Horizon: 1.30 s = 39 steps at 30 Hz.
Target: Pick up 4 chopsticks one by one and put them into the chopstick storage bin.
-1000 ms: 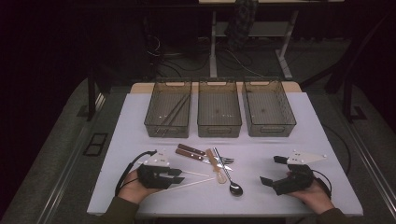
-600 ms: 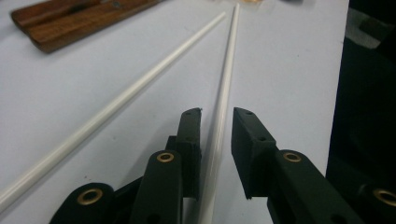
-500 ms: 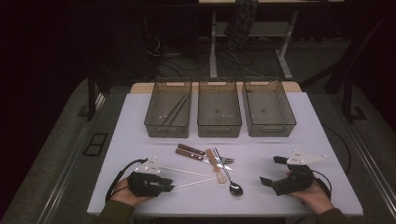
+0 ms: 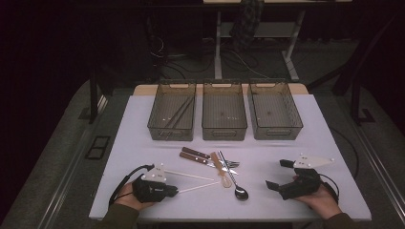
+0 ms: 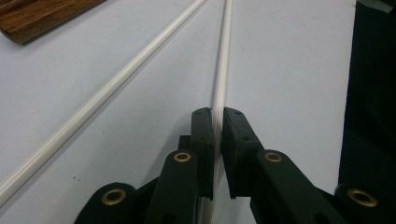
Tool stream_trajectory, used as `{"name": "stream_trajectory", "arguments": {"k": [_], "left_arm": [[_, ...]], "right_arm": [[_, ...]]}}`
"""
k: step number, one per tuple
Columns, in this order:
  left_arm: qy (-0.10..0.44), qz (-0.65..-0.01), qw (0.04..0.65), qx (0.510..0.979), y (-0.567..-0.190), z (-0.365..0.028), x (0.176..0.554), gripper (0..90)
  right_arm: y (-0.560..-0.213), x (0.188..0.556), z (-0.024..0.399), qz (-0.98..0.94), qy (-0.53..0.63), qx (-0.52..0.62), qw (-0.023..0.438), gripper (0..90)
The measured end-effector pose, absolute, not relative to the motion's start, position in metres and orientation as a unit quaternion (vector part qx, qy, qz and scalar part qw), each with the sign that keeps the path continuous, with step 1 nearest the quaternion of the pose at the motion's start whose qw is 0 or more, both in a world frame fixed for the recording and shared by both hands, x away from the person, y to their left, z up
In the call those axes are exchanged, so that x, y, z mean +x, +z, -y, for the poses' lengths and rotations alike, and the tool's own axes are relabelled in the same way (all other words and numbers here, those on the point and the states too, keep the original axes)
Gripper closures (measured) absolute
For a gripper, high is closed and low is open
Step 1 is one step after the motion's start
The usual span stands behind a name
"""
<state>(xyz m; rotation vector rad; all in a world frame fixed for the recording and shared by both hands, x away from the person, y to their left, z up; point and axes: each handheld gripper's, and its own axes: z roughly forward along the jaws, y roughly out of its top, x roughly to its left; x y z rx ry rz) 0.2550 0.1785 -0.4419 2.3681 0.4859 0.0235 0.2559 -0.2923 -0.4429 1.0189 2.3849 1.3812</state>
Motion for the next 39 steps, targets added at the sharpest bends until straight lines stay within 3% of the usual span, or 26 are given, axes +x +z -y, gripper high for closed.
{"name": "stream_trajectory", "arguments": {"k": [17,39], "left_arm": [[0.008,-0.171,0.362,0.917,-0.439,-0.179,0.258,84.1],[0.011,-0.231,0.419,0.878,-0.422,-0.182,0.265,84.2]], "right_arm": [[-0.443,0.256,0.292,-0.809,0.466,0.344,0.102,0.5],[-0.444,0.257,0.292,-0.809,0.464,0.345,0.102,0.5]]}}
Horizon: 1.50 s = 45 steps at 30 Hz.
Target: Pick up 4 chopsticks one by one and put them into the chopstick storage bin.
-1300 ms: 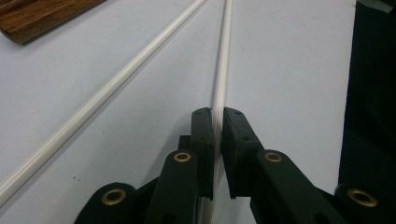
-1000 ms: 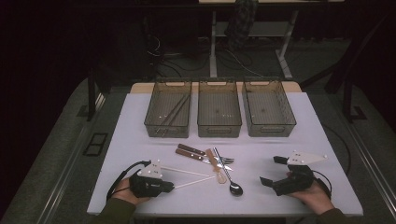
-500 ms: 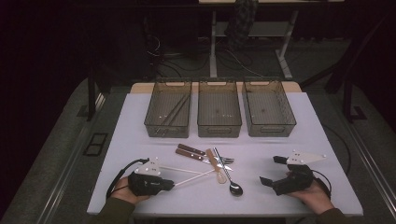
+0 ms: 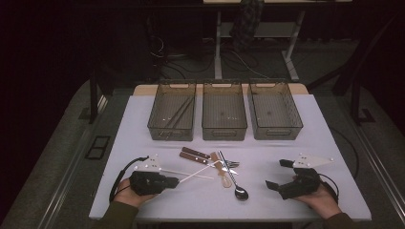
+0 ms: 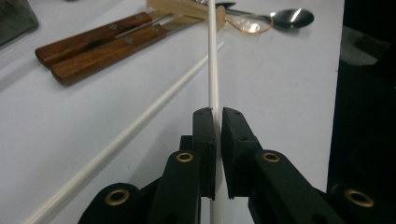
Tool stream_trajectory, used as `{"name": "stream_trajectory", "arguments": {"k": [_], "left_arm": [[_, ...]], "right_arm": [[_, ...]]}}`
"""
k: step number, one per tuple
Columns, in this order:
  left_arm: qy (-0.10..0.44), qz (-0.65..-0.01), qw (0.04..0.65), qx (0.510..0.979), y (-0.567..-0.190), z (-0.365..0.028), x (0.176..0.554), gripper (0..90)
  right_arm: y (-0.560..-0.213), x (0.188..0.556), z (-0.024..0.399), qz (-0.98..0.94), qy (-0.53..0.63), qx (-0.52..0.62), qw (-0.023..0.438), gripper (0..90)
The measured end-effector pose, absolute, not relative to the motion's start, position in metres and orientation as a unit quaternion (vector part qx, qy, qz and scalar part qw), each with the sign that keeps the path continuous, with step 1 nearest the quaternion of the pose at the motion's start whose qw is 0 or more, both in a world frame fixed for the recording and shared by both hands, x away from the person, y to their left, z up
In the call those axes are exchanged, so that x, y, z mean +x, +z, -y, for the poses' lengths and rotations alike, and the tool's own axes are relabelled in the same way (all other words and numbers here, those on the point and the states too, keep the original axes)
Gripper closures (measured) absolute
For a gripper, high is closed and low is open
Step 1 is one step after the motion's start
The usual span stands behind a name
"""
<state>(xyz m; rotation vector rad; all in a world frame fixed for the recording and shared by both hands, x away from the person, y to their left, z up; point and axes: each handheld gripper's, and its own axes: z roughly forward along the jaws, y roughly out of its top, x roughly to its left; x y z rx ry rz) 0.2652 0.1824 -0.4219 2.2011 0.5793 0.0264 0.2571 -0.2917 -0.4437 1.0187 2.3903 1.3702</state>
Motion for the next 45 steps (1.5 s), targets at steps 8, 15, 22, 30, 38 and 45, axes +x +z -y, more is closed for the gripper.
{"name": "stream_trajectory", "arguments": {"k": [8,15,22,30,38,45], "left_arm": [[0.019,-0.259,0.425,0.867,-0.411,-0.177,0.277,84.1],[0.035,-0.277,0.42,0.863,-0.404,-0.173,0.287,84.1],[0.042,-0.296,0.422,0.856,-0.395,-0.175,0.3,84.1],[0.05,-0.305,0.44,0.843,-0.382,-0.178,0.311,84.1],[0.059,-0.319,0.446,0.834,-0.373,-0.179,0.328,84.1],[0.067,-0.331,0.441,0.831,-0.365,-0.177,0.349,84.1]], "right_arm": [[-0.444,0.258,0.292,-0.809,0.464,0.345,0.102,0.5],[-0.444,0.258,0.292,-0.809,0.463,0.346,0.102,0.5],[-0.446,0.259,0.287,-0.81,0.464,0.344,0.099,0.5],[-0.447,0.26,0.284,-0.815,0.459,0.341,0.097,0.5],[-0.447,0.259,0.284,-0.814,0.459,0.342,0.098,0.5],[-0.447,0.259,0.286,-0.812,0.461,0.344,0.098,0.5]]}}
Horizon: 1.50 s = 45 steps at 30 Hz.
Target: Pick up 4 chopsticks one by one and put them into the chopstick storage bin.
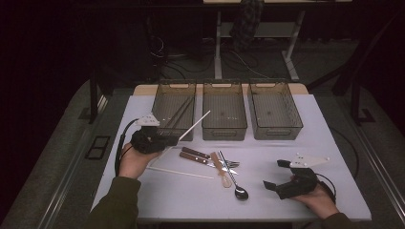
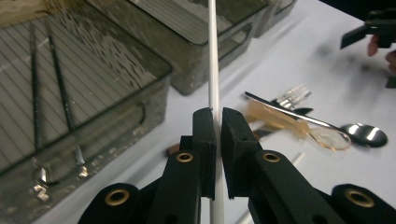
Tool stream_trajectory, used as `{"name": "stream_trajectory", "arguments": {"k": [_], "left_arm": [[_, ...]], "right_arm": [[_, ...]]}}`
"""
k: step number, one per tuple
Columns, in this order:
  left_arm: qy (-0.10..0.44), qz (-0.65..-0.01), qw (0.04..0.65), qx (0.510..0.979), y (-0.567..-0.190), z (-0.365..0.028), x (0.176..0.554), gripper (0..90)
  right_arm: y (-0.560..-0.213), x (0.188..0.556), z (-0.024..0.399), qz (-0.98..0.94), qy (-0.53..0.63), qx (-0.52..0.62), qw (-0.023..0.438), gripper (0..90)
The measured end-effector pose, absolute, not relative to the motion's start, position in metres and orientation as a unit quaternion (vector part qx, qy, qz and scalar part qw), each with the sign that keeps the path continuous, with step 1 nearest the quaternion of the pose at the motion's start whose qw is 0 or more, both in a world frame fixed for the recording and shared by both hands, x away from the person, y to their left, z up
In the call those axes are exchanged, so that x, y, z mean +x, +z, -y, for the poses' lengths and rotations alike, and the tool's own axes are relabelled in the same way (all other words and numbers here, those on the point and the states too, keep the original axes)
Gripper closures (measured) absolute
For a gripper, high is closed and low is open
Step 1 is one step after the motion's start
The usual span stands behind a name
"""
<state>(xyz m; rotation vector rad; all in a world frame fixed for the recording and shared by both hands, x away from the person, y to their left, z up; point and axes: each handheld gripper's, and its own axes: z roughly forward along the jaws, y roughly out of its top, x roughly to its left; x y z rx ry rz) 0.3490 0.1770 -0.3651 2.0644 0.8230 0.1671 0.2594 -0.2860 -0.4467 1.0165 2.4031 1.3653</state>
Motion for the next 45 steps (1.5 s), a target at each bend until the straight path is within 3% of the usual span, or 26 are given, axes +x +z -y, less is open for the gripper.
{"name": "stream_trajectory", "arguments": {"k": [27,45], "left_arm": [[0.111,-0.394,0.397,0.821,-0.332,-0.179,0.439,84.0],[0.147,-0.436,0.384,0.801,-0.356,-0.183,0.482,84.0]], "right_arm": [[-0.445,0.258,0.29,-0.806,0.471,0.347,0.096,0.5],[-0.443,0.256,0.294,-0.799,0.48,0.349,0.094,0.5]]}}
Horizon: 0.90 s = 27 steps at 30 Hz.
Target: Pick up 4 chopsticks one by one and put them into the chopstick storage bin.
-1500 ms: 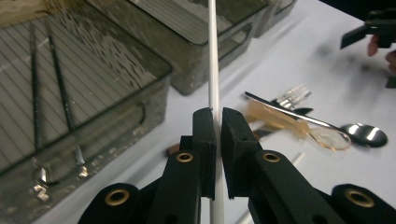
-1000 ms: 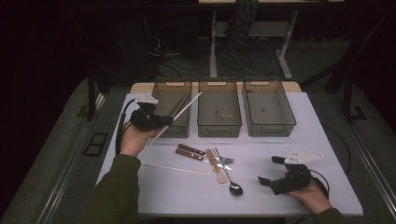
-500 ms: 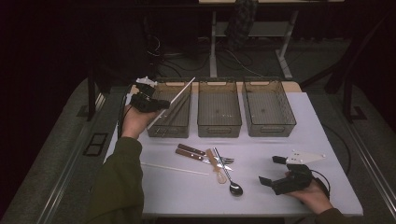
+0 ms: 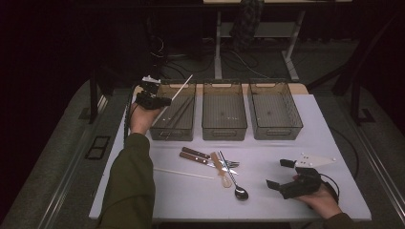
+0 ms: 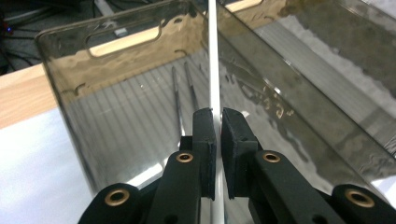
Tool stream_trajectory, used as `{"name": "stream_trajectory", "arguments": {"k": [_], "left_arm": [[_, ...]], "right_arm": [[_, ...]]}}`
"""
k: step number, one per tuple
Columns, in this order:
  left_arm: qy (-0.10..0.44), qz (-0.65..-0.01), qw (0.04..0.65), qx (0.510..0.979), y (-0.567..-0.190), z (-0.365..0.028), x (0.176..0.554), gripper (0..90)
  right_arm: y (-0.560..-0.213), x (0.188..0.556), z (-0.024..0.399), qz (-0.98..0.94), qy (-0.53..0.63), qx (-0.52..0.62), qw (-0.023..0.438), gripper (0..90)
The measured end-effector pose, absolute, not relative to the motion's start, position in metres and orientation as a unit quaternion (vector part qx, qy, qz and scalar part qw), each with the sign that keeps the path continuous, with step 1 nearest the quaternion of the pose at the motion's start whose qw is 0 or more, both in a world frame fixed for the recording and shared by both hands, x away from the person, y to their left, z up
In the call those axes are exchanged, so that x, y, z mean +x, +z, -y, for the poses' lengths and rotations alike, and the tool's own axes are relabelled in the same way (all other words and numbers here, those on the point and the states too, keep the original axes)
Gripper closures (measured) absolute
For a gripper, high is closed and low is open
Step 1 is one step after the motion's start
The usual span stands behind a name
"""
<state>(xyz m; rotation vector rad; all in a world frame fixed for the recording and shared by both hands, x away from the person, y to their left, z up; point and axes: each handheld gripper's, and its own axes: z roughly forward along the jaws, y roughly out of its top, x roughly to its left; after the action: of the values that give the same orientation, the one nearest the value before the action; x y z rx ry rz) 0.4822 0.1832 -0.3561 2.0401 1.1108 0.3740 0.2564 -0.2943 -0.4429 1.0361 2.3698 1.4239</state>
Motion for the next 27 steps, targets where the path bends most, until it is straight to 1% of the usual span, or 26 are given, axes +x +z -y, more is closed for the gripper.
{"name": "stream_trajectory", "arguments": {"k": [3,13,22,24,26,27], "left_arm": [[0.151,-0.436,0.377,0.803,-0.361,-0.18,0.484,84.0],[0.137,-0.441,0.341,0.819,-0.381,-0.173,0.489,83.9],[0.122,-0.449,0.322,0.824,-0.388,-0.17,0.488,83.4],[0.122,-0.446,0.322,0.826,-0.388,-0.17,0.488,82.4],[0.127,-0.446,0.326,0.824,-0.388,-0.17,0.487,75.5],[0.128,-0.446,0.328,0.823,-0.387,-0.17,0.486,73.7]], "right_arm": [[-0.443,0.256,0.295,-0.798,0.481,0.35,0.094,0.5],[-0.443,0.257,0.295,-0.798,0.481,0.351,0.093,0.5],[-0.444,0.257,0.294,-0.799,0.48,0.35,0.093,0.5],[-0.443,0.256,0.294,-0.799,0.479,0.35,0.093,0.5],[-0.443,0.257,0.294,-0.8,0.479,0.35,0.093,0.5],[-0.443,0.257,0.294,-0.8,0.479,0.35,0.094,0.5]]}}
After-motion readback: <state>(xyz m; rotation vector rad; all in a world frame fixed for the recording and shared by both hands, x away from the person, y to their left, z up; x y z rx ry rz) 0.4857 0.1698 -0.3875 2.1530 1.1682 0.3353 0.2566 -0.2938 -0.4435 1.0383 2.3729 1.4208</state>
